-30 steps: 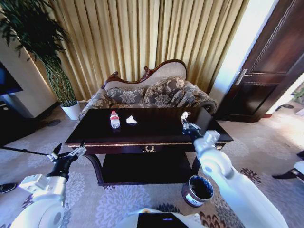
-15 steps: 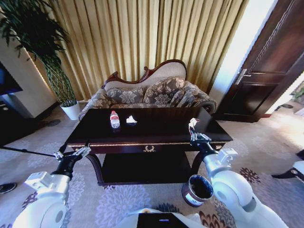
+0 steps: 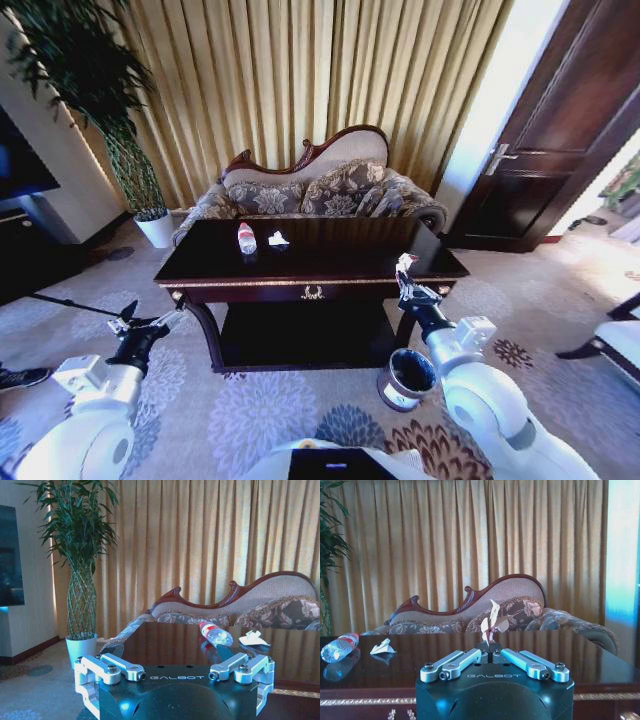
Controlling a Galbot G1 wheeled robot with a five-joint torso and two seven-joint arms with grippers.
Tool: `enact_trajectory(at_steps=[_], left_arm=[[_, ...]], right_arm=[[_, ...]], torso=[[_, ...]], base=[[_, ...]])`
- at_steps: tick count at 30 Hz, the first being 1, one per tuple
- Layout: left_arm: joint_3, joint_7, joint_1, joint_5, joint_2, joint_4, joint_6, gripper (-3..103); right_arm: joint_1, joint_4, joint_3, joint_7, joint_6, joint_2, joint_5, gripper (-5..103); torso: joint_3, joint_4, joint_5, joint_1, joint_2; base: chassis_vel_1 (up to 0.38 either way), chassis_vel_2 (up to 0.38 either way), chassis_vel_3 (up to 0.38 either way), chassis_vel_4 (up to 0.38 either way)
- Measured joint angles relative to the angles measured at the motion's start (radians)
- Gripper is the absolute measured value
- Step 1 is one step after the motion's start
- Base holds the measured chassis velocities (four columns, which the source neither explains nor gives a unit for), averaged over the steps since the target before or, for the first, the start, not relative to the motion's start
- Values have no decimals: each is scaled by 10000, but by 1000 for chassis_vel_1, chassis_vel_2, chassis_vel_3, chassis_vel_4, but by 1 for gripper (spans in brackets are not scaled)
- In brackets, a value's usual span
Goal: Move to the front of the table and place the trash on the table into the trash bin.
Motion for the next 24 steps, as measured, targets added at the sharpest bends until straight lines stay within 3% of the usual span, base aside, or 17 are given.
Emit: enact_trajectory(at_steps=[5, 13, 15, 17, 24], left_arm=[[51, 3, 10, 0, -3, -1, -101, 100], [-81, 14, 81, -94, 11, 0, -204, 100], [-94, 14, 82, -104, 14, 0, -206, 100], [-211, 15, 57, -271, 75, -1, -228, 100], [-206, -10, -27, -436, 160, 0, -435, 100]], right_arm=[[120, -840, 18, -1, 11, 44, -1, 0], [1544, -5772, -224, -101, -26, 81, 372, 0], [1605, -5983, -253, -119, -1, 81, 343, 0], [2167, -7993, -512, -412, 286, 127, -100, 0], [3030, -10890, -885, -735, 726, 438, -678, 0]], torso=[[3, 2, -1, 2, -2], [10, 4, 4, 24, -16], [10, 4, 5, 23, -16], [4, 0, 1, 9, -6], [5, 1, 2, 9, -7]], base=[[8, -11, -19, 9], [-30, 45, 47, -32], [0, 0, 0, 0], [0, 0, 0, 0], [0, 0, 0, 0]])
